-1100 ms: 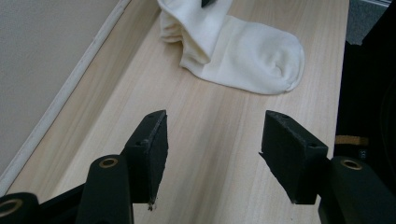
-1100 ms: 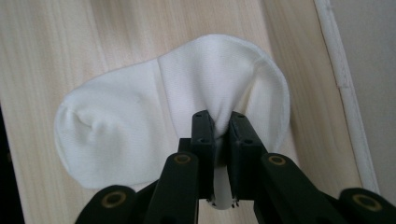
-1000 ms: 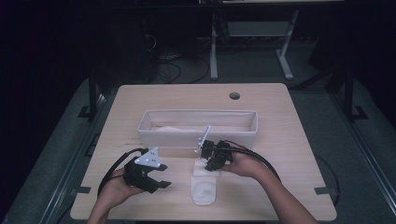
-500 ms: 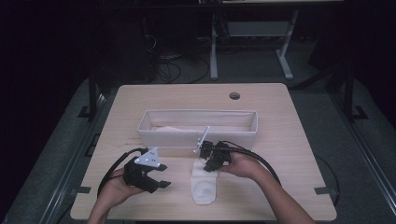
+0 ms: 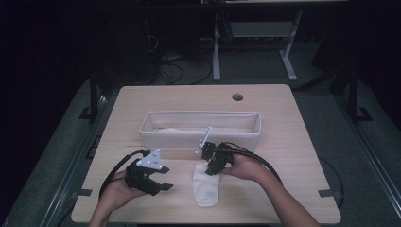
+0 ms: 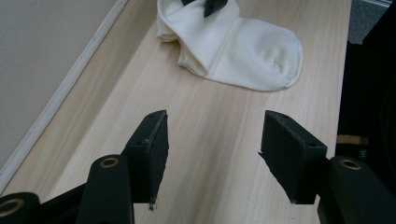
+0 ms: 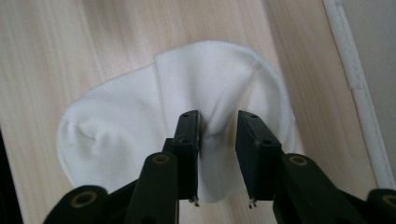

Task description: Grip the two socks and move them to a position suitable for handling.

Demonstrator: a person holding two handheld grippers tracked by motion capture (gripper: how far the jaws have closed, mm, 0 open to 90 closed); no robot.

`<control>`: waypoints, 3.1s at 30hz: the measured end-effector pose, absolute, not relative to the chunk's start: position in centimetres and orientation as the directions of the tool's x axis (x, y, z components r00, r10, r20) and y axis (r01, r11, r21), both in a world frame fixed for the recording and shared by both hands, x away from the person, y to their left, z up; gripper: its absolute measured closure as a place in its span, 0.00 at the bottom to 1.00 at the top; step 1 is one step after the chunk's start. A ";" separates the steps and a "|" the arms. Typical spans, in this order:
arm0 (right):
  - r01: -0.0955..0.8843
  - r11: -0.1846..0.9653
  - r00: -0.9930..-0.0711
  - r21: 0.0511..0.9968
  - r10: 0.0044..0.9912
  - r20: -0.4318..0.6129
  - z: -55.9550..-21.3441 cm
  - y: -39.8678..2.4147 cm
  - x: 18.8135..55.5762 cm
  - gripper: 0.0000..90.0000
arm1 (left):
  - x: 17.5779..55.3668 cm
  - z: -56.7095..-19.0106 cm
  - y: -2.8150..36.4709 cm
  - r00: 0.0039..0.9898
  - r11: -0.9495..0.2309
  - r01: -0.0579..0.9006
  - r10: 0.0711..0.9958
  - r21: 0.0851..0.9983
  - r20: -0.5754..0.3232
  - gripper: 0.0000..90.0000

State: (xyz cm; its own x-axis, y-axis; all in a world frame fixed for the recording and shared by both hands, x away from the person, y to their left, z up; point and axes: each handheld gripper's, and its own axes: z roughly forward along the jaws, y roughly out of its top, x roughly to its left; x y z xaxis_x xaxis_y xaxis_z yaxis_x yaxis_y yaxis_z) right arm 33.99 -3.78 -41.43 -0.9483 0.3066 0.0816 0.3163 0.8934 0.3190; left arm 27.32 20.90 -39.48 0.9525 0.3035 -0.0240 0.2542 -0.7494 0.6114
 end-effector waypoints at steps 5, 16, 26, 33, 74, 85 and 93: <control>0.306 0.885 -0.951 0.349 0.304 0.064 -40.4 -4.2 34.2 0.75 | 27.3 -39.4 21.0 0.954 -0.750 0.250 0.301 0.612 -0.021 0.46; 0.335 0.874 -0.940 0.351 0.337 0.057 -40.9 -5.3 35.9 0.76 | 27.3 -39.6 20.8 0.952 -0.749 0.258 0.304 0.610 -0.029 0.46; 0.324 0.888 -0.944 0.326 0.325 0.054 -41.6 -4.9 36.3 0.95 | 27.4 -39.5 21.0 0.952 -0.751 0.256 0.304 0.608 -0.026 0.46; 0.311 0.883 -0.948 0.352 0.314 0.049 -41.0 -5.2 36.0 0.98 | 27.4 -39.5 21.1 0.950 -0.748 0.263 0.312 0.609 -0.026 0.46; 0.127 0.896 -0.991 0.426 0.098 0.089 -40.1 -5.7 28.1 0.98 | 27.4 -39.6 20.7 0.952 -0.753 0.260 0.306 0.605 -0.028 0.46; 0.102 0.911 -0.989 0.399 0.050 0.138 -41.9 -4.6 26.7 0.98 | 27.4 -39.6 20.9 0.952 -0.755 0.260 0.306 0.602 -0.028 0.46; 0.093 0.916 -0.985 0.390 0.028 0.169 -42.1 -4.3 26.2 0.92 | 27.4 -39.5 20.9 0.953 -0.757 0.255 0.303 0.601 -0.023 0.46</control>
